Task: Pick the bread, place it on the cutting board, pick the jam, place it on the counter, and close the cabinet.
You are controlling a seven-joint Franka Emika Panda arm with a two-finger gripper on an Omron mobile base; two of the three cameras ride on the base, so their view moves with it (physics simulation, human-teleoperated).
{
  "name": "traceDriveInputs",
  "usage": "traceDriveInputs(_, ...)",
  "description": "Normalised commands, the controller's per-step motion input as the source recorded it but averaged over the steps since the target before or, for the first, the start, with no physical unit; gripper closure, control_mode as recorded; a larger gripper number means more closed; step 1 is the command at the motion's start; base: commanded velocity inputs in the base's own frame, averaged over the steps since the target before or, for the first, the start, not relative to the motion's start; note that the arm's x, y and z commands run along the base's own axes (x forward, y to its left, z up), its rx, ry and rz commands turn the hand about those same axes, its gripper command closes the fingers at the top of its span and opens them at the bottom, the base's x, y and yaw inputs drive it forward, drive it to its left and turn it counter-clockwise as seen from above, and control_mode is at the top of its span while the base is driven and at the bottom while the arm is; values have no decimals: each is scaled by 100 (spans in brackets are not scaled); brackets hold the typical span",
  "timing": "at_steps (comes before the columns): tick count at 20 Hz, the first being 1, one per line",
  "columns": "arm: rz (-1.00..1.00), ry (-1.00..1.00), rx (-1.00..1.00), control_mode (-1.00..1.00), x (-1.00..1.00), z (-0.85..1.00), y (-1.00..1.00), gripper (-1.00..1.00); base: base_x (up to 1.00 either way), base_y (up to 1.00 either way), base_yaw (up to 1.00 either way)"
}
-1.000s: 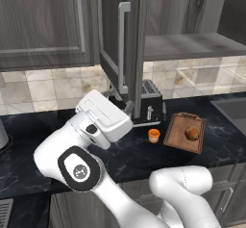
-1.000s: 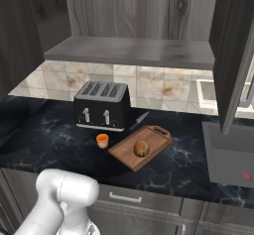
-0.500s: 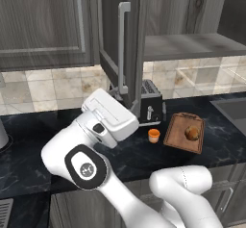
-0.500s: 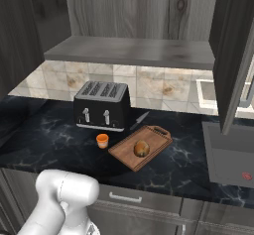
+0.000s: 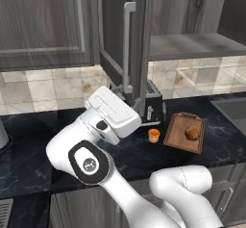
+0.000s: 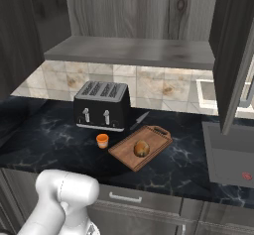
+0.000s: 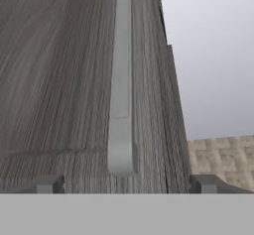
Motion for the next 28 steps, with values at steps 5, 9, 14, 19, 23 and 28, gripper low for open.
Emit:
traceDriveInputs(5,-1,0,0,-100,13,1,-9,-100,0,0,0)
traceDriveInputs(9,-1,0,0,-100,20,1,-16,-100,0,0,0)
traceDriveInputs(14,0,-2,2,-100,15,5,-22,-100,0,0,0)
traceDriveInputs(19,0,-5,2,-100,8,11,-27,-100,0,0,0)
traceDriveInputs(23,0,-8,1,-100,7,12,-27,-100,0,0,0)
traceDriveInputs(28,0,-7,2,-100,4,11,-30,-100,0,0,0)
